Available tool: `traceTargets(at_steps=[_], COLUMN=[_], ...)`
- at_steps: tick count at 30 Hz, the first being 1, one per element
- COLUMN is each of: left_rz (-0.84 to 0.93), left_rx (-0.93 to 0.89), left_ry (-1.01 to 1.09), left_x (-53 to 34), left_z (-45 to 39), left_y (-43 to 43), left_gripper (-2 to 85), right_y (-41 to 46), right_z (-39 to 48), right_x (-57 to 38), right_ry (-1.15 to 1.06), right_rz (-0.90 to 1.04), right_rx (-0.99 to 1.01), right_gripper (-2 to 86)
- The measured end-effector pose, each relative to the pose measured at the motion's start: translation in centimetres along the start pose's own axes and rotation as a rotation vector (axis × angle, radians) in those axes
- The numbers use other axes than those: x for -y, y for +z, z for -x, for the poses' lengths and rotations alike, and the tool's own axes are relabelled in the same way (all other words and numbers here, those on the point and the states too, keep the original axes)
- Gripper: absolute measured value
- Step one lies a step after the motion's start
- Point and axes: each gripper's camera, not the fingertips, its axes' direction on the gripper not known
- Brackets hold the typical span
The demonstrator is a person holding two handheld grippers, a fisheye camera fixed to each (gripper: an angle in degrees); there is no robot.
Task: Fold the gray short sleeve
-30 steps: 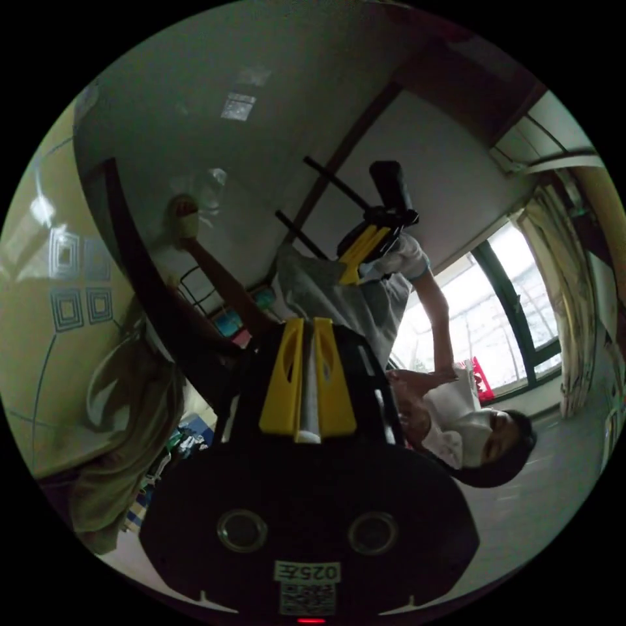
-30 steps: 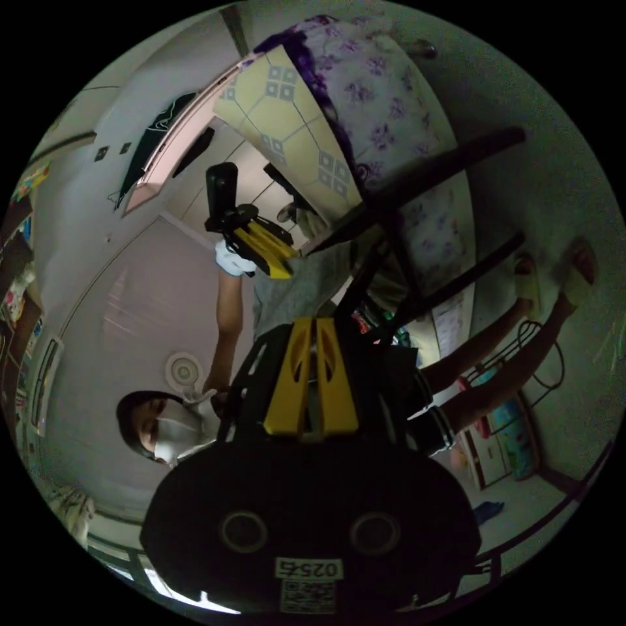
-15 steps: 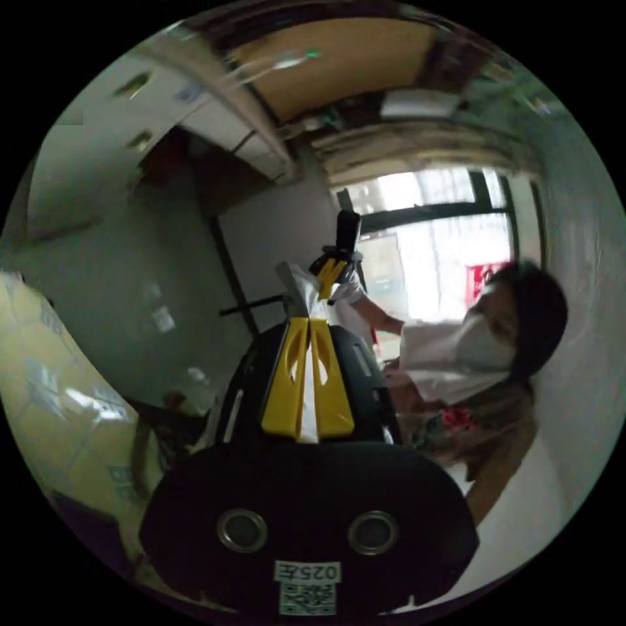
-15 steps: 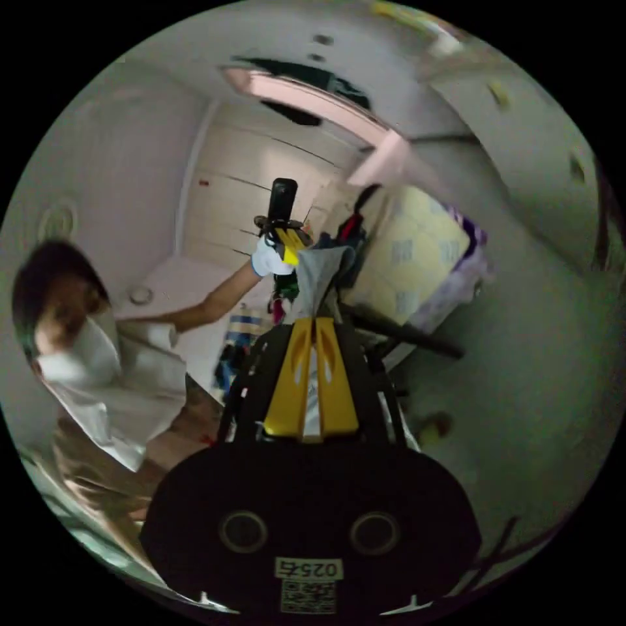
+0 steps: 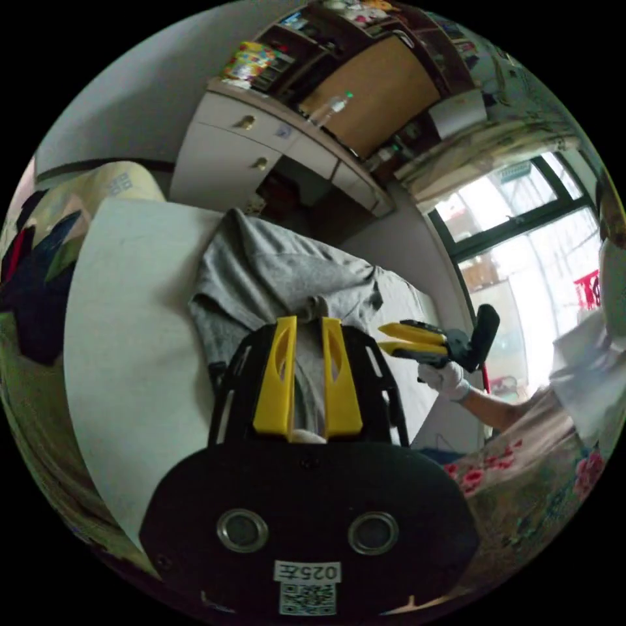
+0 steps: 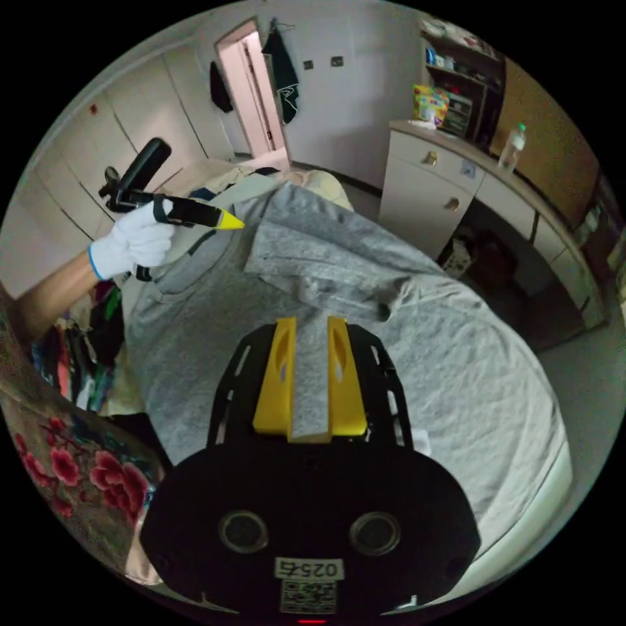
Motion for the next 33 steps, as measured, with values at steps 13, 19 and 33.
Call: traceTargets(at_steps=[13, 19, 33], left_rz=[-0.005, 0.060, 0.075], left_rx=[0.030, 0.185, 0.288], left_ry=[-0.285, -0.286, -0.248], left_x=[7.7, 9.9, 11.4], left_z=[2.8, 1.3, 2.0], left_y=[2.1, 3.2, 5.1], left_gripper=[5.8, 6.9, 0.2], right_y=[3.3, 6.4, 11.0], right_z=[-10.7, -9.3, -7.0], right_x=[-4.9, -3.9, -2.5], right_ry=[0.637, 0.666, 0.679], right_rz=[-0.117, -0.018, 0.010], right_rx=[0.450, 0.399, 0.286], right_gripper=[11.8, 11.5, 2.1])
